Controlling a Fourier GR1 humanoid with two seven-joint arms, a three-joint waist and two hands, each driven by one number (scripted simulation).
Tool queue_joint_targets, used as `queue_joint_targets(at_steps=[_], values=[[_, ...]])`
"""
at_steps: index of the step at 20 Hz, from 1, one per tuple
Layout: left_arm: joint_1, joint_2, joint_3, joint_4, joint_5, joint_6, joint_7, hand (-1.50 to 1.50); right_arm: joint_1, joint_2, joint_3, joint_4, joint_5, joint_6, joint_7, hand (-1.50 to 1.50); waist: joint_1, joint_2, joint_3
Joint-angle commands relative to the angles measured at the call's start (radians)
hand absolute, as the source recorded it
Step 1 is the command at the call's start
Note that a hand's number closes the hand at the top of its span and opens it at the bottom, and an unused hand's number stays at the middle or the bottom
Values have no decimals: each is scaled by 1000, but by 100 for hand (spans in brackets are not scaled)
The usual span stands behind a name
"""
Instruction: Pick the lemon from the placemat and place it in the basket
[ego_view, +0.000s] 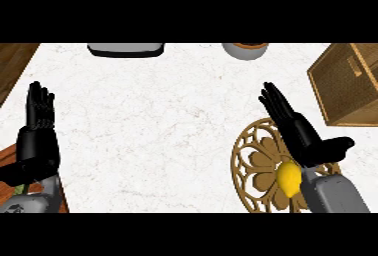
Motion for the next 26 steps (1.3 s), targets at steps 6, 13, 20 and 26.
queue_joint_targets(at_steps=[6,13,20,26], values=[[45,72,32,87,39,-66,168,0,184,-267,-285,9,233,-353,105,150,-145,-28,-1],[-25,89,-11,100,93,-177,267,0,175,-61,-211,-65,584,-803,114,-150,-42,-16,-2],[-30,115,1,84,100,-188,316,0,254,-136,-234,-125,923,-823,554,-150,-38,-24,-8],[-60,116,-10,78,89,-188,330,0,351,-212,-98,-188,924,-399,816,-150,-41,-22,-12]])
